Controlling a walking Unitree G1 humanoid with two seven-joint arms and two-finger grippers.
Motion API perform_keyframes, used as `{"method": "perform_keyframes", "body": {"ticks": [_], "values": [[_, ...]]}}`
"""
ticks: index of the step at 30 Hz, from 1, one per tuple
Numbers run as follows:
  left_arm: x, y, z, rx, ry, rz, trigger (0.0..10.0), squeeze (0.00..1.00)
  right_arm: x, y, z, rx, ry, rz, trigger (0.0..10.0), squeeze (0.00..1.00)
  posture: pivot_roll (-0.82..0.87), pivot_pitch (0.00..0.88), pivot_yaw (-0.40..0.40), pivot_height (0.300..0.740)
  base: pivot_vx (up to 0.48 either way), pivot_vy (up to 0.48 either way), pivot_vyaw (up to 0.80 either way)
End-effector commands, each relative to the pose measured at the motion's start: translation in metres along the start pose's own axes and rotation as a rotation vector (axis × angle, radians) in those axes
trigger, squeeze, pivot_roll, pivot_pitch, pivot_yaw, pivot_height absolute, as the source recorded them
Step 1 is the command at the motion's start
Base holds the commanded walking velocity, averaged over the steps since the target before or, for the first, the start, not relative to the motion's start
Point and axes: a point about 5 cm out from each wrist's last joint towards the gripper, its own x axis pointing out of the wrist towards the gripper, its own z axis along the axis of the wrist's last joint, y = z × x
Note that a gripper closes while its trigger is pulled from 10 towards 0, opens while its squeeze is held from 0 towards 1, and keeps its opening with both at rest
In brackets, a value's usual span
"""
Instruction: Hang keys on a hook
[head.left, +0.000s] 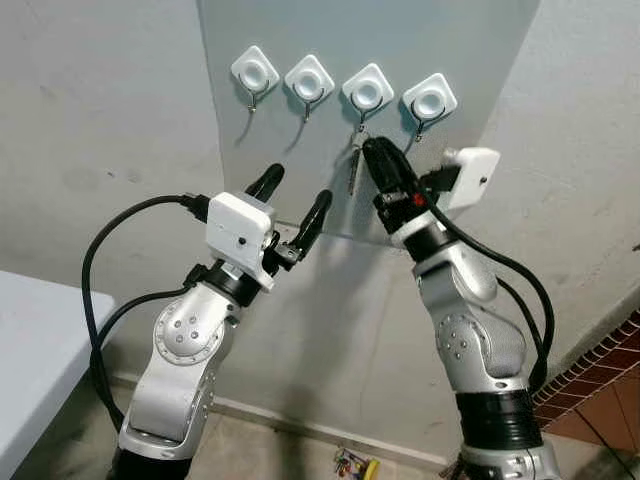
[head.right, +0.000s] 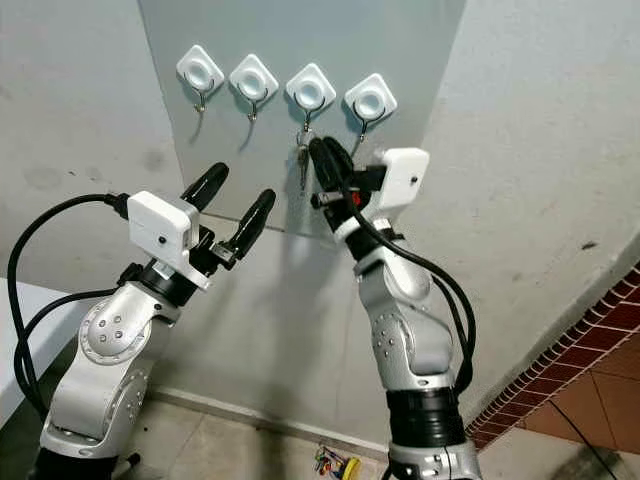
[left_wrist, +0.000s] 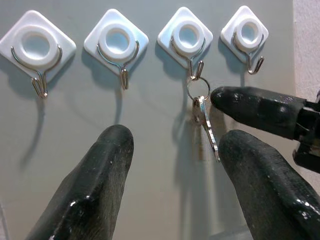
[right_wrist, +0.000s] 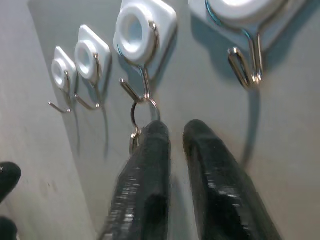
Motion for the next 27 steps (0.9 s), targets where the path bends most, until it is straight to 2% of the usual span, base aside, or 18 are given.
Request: {"method": "perform_keyframes", "body": {"ticks": [1,8,10,11,15,16,20,22,26,27], "values": [[-0.001,0.000,0.002,0.004,-0.001,0.004,10.0,0.00,-0.002,-0.003,0.002,-0.015,-0.006,-0.014,10.0,1.00,-0.06,0.017,-0.046,0.740,0.000,0.000,0.00],[-0.005,0.005,-0.005,-0.003,0.020,0.058,10.0,0.00,-0.017,-0.011,-0.013,-0.098,0.037,-0.045,10.0,1.00,-0.06,0.021,-0.041,0.740,0.000,0.000,0.00],[-0.011,0.010,-0.020,-0.024,0.065,0.111,10.0,0.00,-0.028,-0.018,-0.028,-0.128,0.088,-0.049,10.0,1.00,-0.07,0.020,-0.038,0.740,0.000,0.000,0.00],[-0.011,0.010,-0.020,-0.024,0.065,0.111,10.0,0.00,-0.028,-0.018,-0.028,-0.128,0.088,-0.049,10.0,1.00,-0.07,0.020,-0.038,0.740,0.000,0.000,0.00],[-0.027,0.014,-0.056,-0.034,0.191,0.195,10.0,0.00,-0.046,-0.030,-0.056,-0.192,0.185,-0.084,10.0,1.00,-0.07,0.017,-0.037,0.740,0.000,0.000,0.00],[-0.037,0.015,-0.075,-0.045,0.264,0.235,10.0,0.00,-0.056,-0.035,-0.070,-0.222,0.240,-0.097,10.0,1.00,-0.07,0.015,-0.035,0.740,0.000,0.000,0.00],[-0.048,0.015,-0.091,-0.049,0.327,0.259,10.0,0.00,-0.068,-0.040,-0.084,-0.244,0.286,-0.119,10.0,1.00,-0.07,0.015,-0.035,0.740,0.000,0.000,0.00],[-0.057,0.017,-0.103,-0.052,0.361,0.309,10.0,0.00,-0.078,-0.045,-0.094,-0.240,0.333,-0.124,10.0,1.00,-0.07,0.014,-0.034,0.740,0.000,0.000,0.00],[-0.059,0.017,-0.105,-0.049,0.359,0.316,10.0,0.00,-0.080,-0.045,-0.097,-0.245,0.331,-0.122,10.0,1.00,-0.07,0.014,-0.034,0.740,0.000,0.000,0.00],[-0.067,0.017,-0.118,-0.022,0.403,0.329,10.0,0.00,-0.090,-0.051,-0.108,-0.266,0.380,-0.136,10.0,1.00,-0.07,0.013,-0.033,0.740,0.000,0.000,0.00]]}}
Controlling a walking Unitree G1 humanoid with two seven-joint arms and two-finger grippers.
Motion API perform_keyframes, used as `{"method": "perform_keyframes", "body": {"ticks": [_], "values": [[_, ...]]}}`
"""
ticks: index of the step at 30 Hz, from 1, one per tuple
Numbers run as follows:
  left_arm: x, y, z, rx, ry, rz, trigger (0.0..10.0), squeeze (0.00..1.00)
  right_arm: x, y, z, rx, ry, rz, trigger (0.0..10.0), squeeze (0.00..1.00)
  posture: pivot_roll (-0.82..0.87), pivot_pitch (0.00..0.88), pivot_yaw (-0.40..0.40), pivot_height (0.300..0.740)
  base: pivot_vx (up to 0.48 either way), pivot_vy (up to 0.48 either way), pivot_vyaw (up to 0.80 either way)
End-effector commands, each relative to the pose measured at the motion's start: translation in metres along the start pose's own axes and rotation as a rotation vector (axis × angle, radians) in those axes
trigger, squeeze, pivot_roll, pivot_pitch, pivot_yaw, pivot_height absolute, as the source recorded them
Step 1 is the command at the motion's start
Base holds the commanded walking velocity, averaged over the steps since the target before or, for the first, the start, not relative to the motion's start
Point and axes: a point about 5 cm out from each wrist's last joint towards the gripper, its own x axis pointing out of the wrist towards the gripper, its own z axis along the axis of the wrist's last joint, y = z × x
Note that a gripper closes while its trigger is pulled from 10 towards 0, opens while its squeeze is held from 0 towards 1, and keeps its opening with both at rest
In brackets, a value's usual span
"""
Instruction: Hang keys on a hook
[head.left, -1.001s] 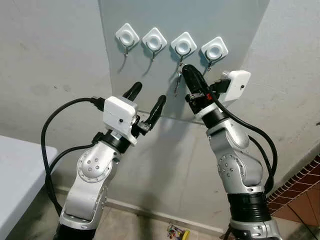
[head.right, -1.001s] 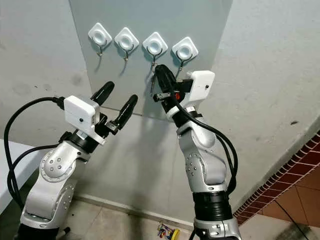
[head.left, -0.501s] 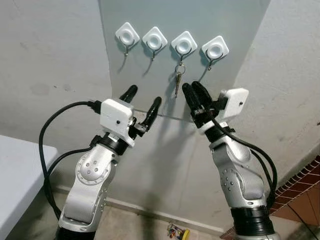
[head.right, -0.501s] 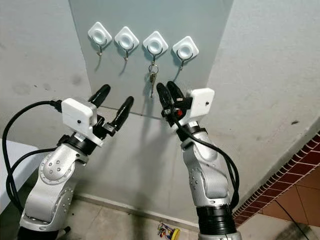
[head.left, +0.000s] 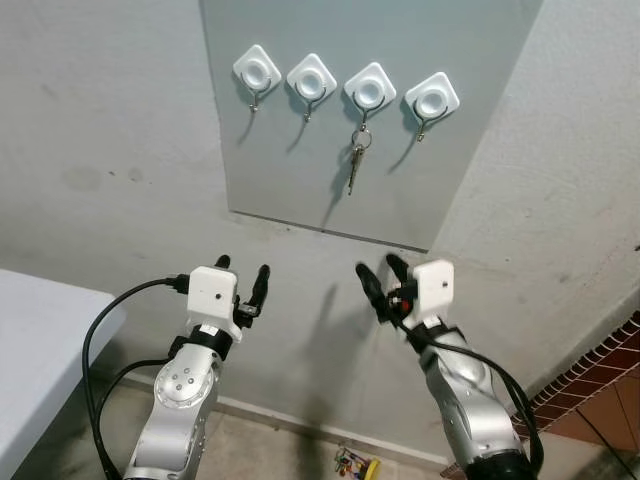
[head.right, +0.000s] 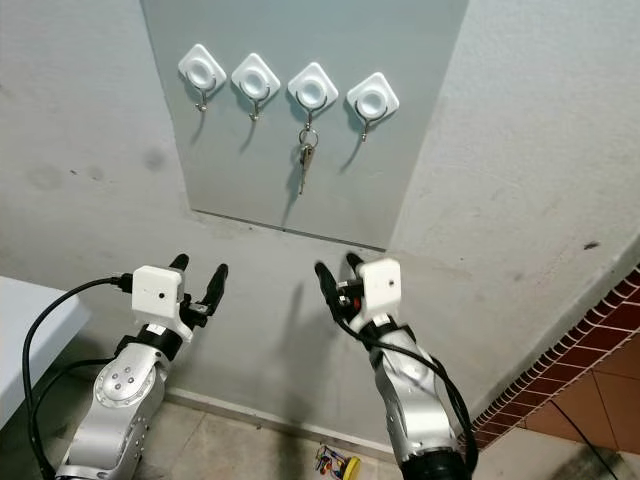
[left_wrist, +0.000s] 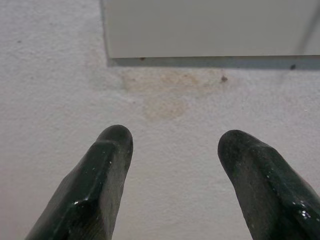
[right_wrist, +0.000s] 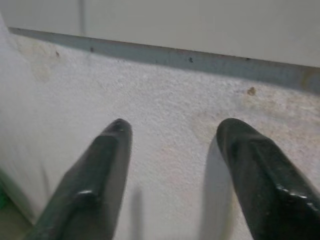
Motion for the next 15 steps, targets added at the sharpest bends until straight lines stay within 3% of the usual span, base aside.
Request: {"method": "perform_keyframes", "body": {"ticks": [1,2,5,7,8,9,10,11,12,15], "values": [[-0.008,0.007,-0.038,0.050,0.123,0.056,10.0,0.00,-0.015,-0.016,-0.035,-0.045,0.142,-0.062,10.0,1.00,-0.07,0.010,-0.031,0.740,0.000,0.000,0.00],[-0.023,0.015,-0.077,0.093,0.276,0.098,10.0,0.00,-0.041,-0.030,-0.073,-0.071,0.332,-0.127,10.0,1.00,-0.07,0.008,-0.031,0.740,0.000,0.000,0.00],[-0.030,0.016,-0.091,0.094,0.343,0.088,10.0,0.00,-0.053,-0.036,-0.087,-0.051,0.410,-0.166,10.0,1.00,-0.07,0.005,-0.030,0.740,0.000,0.000,0.00],[-0.040,0.019,-0.109,-0.002,0.448,0.097,10.0,0.00,-0.069,-0.040,-0.101,-0.054,0.504,-0.194,10.0,1.00,-0.06,0.000,-0.030,0.740,0.000,0.000,0.00],[-0.040,0.019,-0.109,-0.002,0.448,0.097,10.0,0.00,-0.069,-0.040,-0.101,-0.054,0.504,-0.194,10.0,1.00,-0.06,0.000,-0.030,0.740,0.000,0.000,0.00],[-0.054,0.019,-0.127,-0.065,0.561,0.112,10.0,0.00,-0.088,-0.044,-0.116,-0.017,0.604,-0.245,10.0,1.00,-0.07,0.000,-0.028,0.740,0.000,0.000,0.00],[-0.058,0.020,-0.131,-0.072,0.590,0.118,10.0,0.00,-0.094,-0.044,-0.120,-0.004,0.629,-0.259,10.0,1.00,-0.06,0.000,-0.027,0.740,0.000,0.000,0.00],[-0.063,0.020,-0.135,-0.083,0.616,0.127,10.0,0.00,-0.099,-0.044,-0.125,-0.007,0.660,-0.268,10.0,0.70,-0.07,0.000,-0.025,0.740,0.000,0.000,0.00],[-0.071,0.022,-0.142,-0.075,0.657,0.144,10.0,0.00,-0.108,-0.042,-0.131,0.032,0.695,-0.285,10.0,0.00,-0.07,0.000,-0.025,0.740,0.000,0.000,0.00],[-0.084,0.023,-0.152,-0.107,0.724,0.176,10.0,0.00,-0.117,-0.041,-0.137,0.022,0.735,-0.311,10.0,0.00,-0.07,0.000,-0.022,0.740,0.000,0.000,0.00]]}}
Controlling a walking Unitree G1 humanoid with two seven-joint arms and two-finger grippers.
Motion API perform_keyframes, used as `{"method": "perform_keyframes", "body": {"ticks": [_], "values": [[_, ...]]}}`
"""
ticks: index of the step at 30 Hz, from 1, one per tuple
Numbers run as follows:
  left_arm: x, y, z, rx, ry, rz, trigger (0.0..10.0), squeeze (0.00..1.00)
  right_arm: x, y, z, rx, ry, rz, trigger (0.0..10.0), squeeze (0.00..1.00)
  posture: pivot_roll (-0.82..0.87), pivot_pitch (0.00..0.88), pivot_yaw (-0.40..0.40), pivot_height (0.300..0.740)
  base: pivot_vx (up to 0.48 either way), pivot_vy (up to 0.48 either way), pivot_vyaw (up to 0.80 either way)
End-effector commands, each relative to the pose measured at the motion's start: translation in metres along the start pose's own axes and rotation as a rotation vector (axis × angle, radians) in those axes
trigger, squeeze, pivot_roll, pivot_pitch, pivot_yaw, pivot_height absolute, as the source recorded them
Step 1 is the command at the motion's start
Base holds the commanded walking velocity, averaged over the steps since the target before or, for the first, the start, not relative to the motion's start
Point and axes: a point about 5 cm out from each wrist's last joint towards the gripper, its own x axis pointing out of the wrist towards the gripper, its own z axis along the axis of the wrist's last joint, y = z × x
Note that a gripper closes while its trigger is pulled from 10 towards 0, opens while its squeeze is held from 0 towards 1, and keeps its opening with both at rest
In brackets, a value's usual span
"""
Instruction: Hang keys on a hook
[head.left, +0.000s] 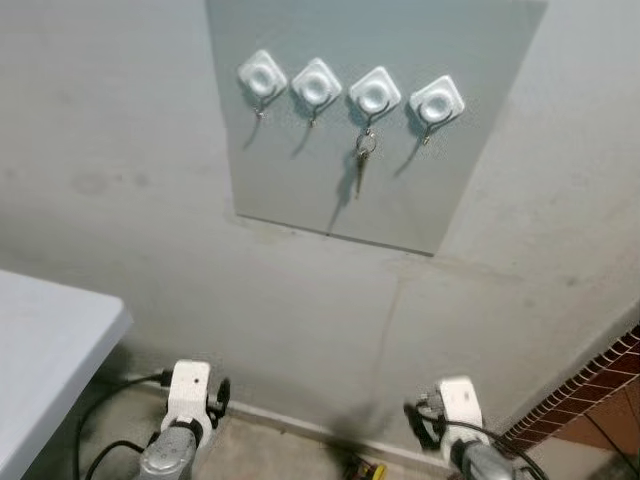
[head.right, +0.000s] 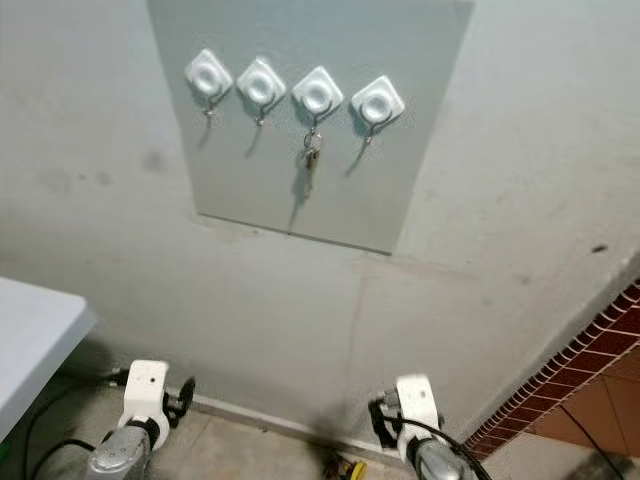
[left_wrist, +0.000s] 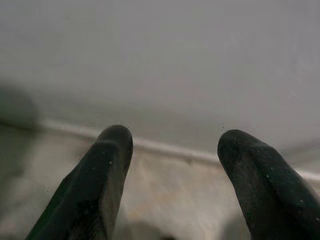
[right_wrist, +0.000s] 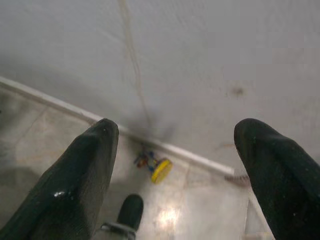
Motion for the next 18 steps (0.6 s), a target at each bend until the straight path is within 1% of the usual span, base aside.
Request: {"method": "perform_keyframes", "body": {"ticks": [1,2,3,4,5,9,11,14,18], "values": [[-0.007,0.006,-0.021,-0.006,0.088,0.036,10.0,0.00,-0.001,-0.001,-0.007,0.020,0.032,-0.031,10.0,0.00,-0.07,0.000,-0.021,0.740,0.000,0.000,0.00],[-0.009,0.006,-0.027,-0.006,0.113,0.033,10.0,0.00,-0.002,-0.001,-0.012,0.031,0.052,-0.043,10.0,0.00,-0.08,0.000,-0.019,0.740,0.000,0.000,0.00],[-0.009,0.006,-0.027,-0.006,0.113,0.033,10.0,0.00,-0.002,-0.001,-0.012,0.031,0.052,-0.043,10.0,0.00,-0.08,0.000,-0.019,0.740,0.000,0.000,0.00],[-0.011,0.005,-0.032,0.021,0.135,0.030,10.0,0.00,-0.004,-0.001,-0.017,0.042,0.069,-0.039,10.0,0.00,-0.08,0.000,-0.018,0.740,0.000,0.000,0.00],[-0.013,0.004,-0.038,0.007,0.151,0.024,10.0,0.00,-0.007,0.000,-0.025,0.037,0.110,-0.047,10.0,0.00,-0.09,0.000,-0.015,0.740,0.000,0.000,0.00],[-0.018,0.002,-0.049,-0.017,0.194,0.026,10.0,0.00,-0.013,0.000,-0.041,0.058,0.184,-0.069,10.0,0.00,-0.09,0.000,-0.014,0.740,0.000,0.000,0.00],[-0.021,0.000,-0.056,-0.018,0.220,0.028,10.0,0.00,-0.016,0.002,-0.049,0.035,0.223,-0.057,10.0,0.00,-0.08,0.000,-0.015,0.740,0.000,0.000,0.00],[-0.022,-0.001,-0.058,-0.023,0.228,0.033,10.0,0.00,-0.018,0.005,-0.053,0.015,0.244,-0.048,10.0,0.00,-0.08,0.000,-0.015,0.740,0.000,0.000,0.00],[-0.022,-0.002,-0.058,-0.023,0.230,0.035,10.0,0.00,-0.018,0.005,-0.054,0.014,0.251,-0.043,10.0,0.00,-0.09,0.000,-0.015,0.740,0.000,0.000,0.00]]}}
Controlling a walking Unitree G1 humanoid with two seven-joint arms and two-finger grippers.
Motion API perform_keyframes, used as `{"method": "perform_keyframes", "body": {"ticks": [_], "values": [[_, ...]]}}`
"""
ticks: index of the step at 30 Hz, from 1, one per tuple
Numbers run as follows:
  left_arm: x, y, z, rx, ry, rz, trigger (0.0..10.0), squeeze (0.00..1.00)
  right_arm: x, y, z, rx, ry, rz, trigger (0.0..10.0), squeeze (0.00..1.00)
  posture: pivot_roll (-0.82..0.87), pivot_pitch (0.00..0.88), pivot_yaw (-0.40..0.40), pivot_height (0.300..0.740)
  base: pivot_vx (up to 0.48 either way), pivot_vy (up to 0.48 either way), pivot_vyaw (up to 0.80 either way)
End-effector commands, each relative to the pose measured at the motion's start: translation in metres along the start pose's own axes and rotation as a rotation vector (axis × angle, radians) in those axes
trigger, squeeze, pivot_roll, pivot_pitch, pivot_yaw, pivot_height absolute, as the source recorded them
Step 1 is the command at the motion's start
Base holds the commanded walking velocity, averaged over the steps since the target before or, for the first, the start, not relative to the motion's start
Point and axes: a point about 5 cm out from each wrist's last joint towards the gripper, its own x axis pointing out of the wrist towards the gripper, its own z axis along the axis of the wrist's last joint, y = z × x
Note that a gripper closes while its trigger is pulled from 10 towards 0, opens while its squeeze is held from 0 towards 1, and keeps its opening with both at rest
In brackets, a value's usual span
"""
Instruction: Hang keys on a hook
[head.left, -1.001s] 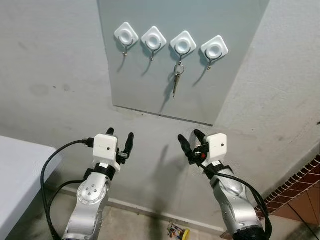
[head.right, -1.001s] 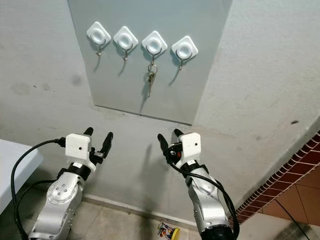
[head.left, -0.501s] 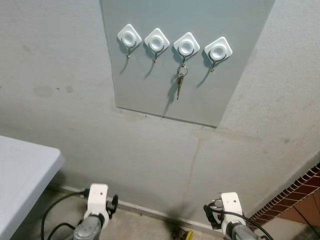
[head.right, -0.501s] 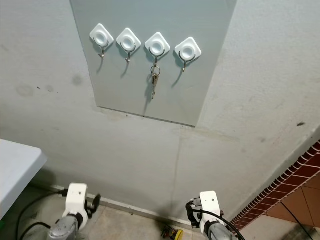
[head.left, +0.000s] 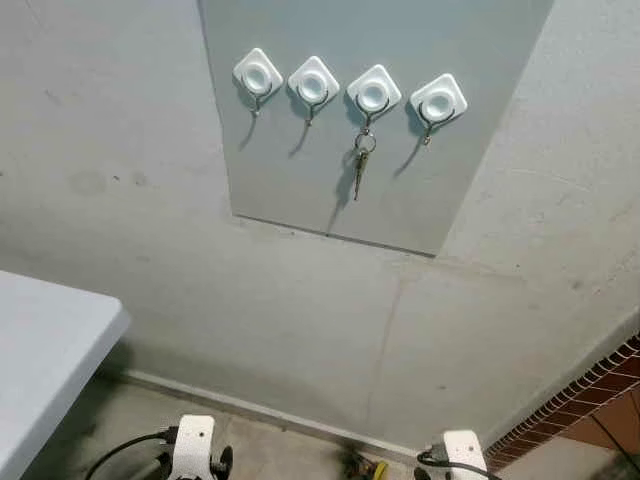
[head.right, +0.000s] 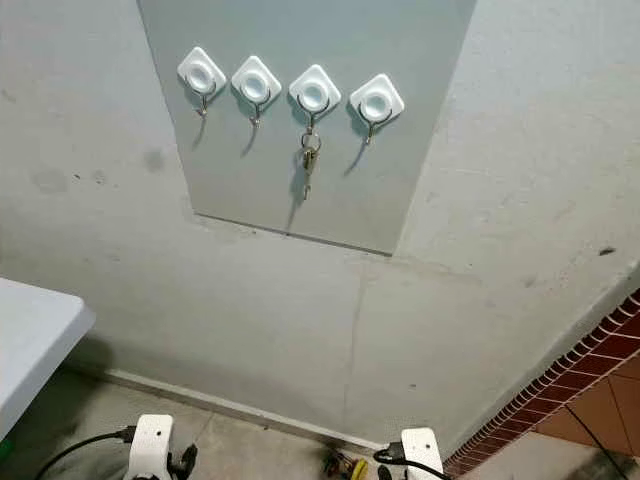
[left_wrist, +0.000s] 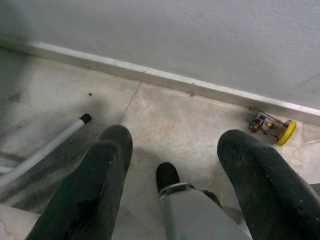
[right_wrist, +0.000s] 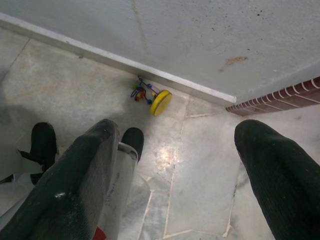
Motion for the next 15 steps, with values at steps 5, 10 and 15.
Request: {"method": "perform_keyframes", "body": {"ticks": [5,10,15], "values": [[0.000,0.001,0.000,-0.025,0.004,0.017,10.0,0.00,0.001,-0.001,0.000,-0.042,0.019,-0.026,10.0,0.00,-0.09,0.000,-0.019,0.740,0.000,0.000,0.00],[0.002,0.001,0.004,-0.018,-0.007,0.020,10.0,0.00,-0.001,-0.002,-0.005,-0.044,0.041,-0.028,10.0,0.00,-0.09,0.000,-0.017,0.740,0.000,0.000,0.59],[0.002,0.002,0.004,-0.007,-0.002,0.023,10.0,0.00,-0.001,-0.002,-0.007,-0.045,0.054,-0.033,10.0,0.00,-0.09,0.000,-0.016,0.740,0.000,0.000,0.80]]}}
